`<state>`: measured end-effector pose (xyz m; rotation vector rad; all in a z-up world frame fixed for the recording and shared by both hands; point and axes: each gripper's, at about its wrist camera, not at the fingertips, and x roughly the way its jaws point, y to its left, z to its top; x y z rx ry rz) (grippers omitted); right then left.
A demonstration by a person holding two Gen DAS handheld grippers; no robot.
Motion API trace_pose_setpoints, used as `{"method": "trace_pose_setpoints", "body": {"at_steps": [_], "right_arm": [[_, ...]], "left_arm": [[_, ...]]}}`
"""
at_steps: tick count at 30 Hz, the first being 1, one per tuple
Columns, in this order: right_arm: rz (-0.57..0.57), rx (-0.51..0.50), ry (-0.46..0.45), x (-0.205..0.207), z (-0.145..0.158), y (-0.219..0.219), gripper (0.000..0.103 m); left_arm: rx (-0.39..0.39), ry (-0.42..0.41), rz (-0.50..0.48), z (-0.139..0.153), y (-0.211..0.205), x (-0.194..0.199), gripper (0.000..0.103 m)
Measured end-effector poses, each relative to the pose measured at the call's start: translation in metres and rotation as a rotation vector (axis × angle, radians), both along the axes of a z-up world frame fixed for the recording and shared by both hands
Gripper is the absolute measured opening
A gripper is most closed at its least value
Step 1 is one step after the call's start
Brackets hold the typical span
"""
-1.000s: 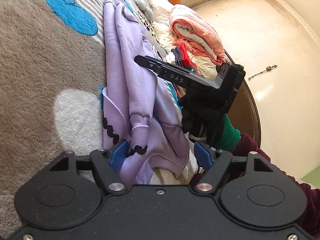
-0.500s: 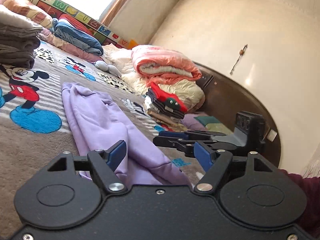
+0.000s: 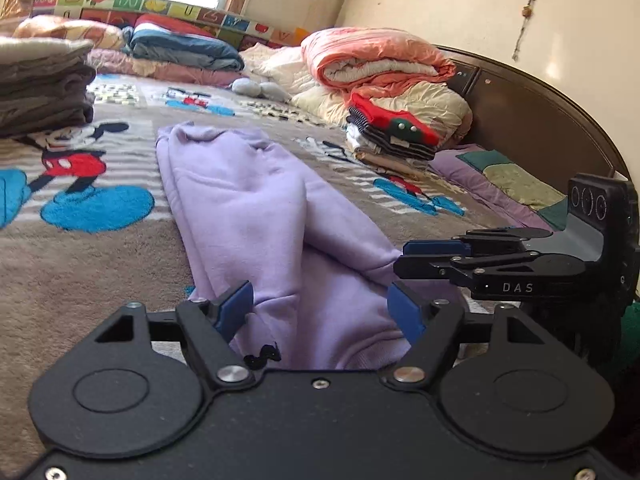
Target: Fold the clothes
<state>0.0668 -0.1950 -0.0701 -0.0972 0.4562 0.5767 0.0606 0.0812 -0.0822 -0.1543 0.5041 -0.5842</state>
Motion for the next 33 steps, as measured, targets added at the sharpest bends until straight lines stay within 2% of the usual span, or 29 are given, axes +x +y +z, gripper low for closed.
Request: {"method": "trace_pose_setpoints", "body": {"at_steps": [2,5,10,12,15,18,20,23,26,31,33], "right_arm": [[0.005,-0.003,-0.002,-0.006,-0.003,-0.004,0.036],[0.012,-0.007,-0.006,-0.016,-0.006,-0.010,0.037],[0.043,-0.187,-0.082,-0.058,-0.013,-0.024,0.039],[0.056,-0.238,-0.105,-0.069,-0.012,-0.025,0.045],[0.086,-0.353,-0.121,-0.077,-0.022,-0.018,0.046],[0.110,-0.508,-0.132,-0.078,-0.041,-0.004,0.046],[0.111,-0.530,-0.167,-0.078,-0.048,-0.001,0.046],[0.116,-0.565,-0.230,-0.075,-0.054,0.005,0.045],[0.130,-0.555,-0.265,-0.068,-0.059,0.009,0.045],[0.151,-0.534,-0.301,-0.057,-0.063,0.012,0.045],[0.163,-0.531,-0.313,-0.056,-0.064,0.013,0.042]], "left_arm": [[0.067,-0.065,-0.013,0.008,0.001,-0.020,0.074],[0.202,-0.118,-0.014,0.006,0.004,-0.044,0.074],[0.386,-0.171,-0.043,-0.002,0.010,-0.071,0.074],[0.524,-0.214,-0.067,-0.013,-0.001,-0.074,0.074],[0.730,-0.278,-0.104,-0.029,-0.019,-0.080,0.074],[0.875,-0.346,-0.117,-0.046,-0.036,-0.075,0.074],[0.892,-0.389,-0.124,-0.051,-0.041,-0.070,0.074],[0.885,-0.408,-0.112,-0.056,-0.043,-0.062,0.071],[0.862,-0.417,-0.103,-0.058,-0.044,-0.058,0.066],[0.834,-0.431,-0.087,-0.062,-0.045,-0.051,0.065],[0.827,-0.429,-0.078,-0.062,-0.050,-0.049,0.056]]}}
